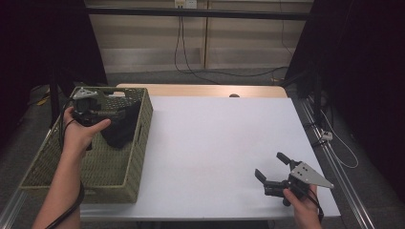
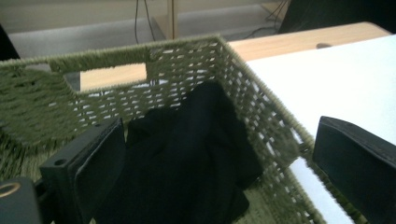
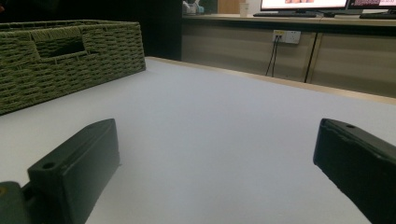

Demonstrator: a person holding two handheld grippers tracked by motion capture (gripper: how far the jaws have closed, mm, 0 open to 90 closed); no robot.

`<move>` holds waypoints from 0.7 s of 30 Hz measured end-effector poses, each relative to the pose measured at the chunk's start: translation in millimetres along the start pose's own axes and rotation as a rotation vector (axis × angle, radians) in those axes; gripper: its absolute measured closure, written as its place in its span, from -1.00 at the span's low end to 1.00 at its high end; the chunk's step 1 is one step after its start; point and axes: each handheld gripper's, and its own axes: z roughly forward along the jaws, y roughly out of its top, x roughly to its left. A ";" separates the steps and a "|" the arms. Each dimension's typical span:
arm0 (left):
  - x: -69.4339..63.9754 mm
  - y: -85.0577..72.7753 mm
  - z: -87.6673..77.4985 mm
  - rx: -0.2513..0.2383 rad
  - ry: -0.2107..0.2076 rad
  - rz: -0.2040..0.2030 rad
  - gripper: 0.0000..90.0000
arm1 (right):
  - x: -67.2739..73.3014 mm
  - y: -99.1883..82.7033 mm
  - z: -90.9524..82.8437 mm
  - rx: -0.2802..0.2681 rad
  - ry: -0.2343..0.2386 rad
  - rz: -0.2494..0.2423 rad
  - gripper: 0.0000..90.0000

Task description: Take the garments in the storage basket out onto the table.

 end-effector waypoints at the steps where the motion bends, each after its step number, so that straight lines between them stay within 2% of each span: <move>1: 1.4 -0.3 0.5 0.012 0.005 0.004 -0.92 | 0.0 0.2 -0.5 -0.001 0.002 0.002 -1.00; 6: 4.8 -1.8 6.1 0.038 0.026 0.005 -0.92 | -0.3 -0.1 -1.7 -0.005 -0.012 0.026 -1.00; 7: 5.4 -2.0 6.8 0.053 0.025 0.002 -0.92 | -2.3 -0.4 -2.8 0.002 0.000 -0.003 -1.00; 9: 7.6 -2.7 9.1 0.055 0.029 0.005 -0.91 | -1.0 -0.6 -1.4 -0.005 -0.004 0.023 -1.00; 12: 8.8 -4.2 12.9 0.077 0.036 0.004 -0.90 | -2.0 -1.0 -1.8 0.004 -0.002 0.002 -1.00; 13: 10.1 -4.3 13.9 0.087 0.039 0.018 -0.90 | -0.3 -0.2 -1.7 -0.005 -0.007 0.025 -1.00; 14: 11.0 -4.8 14.7 0.102 0.043 0.019 -0.90 | -1.8 -0.4 -2.5 0.000 -0.003 -0.002 -1.00; 21: 16.4 -10.0 26.2 0.144 0.057 0.017 -0.90 | -1.7 -0.3 -1.2 -0.005 0.002 0.003 -1.00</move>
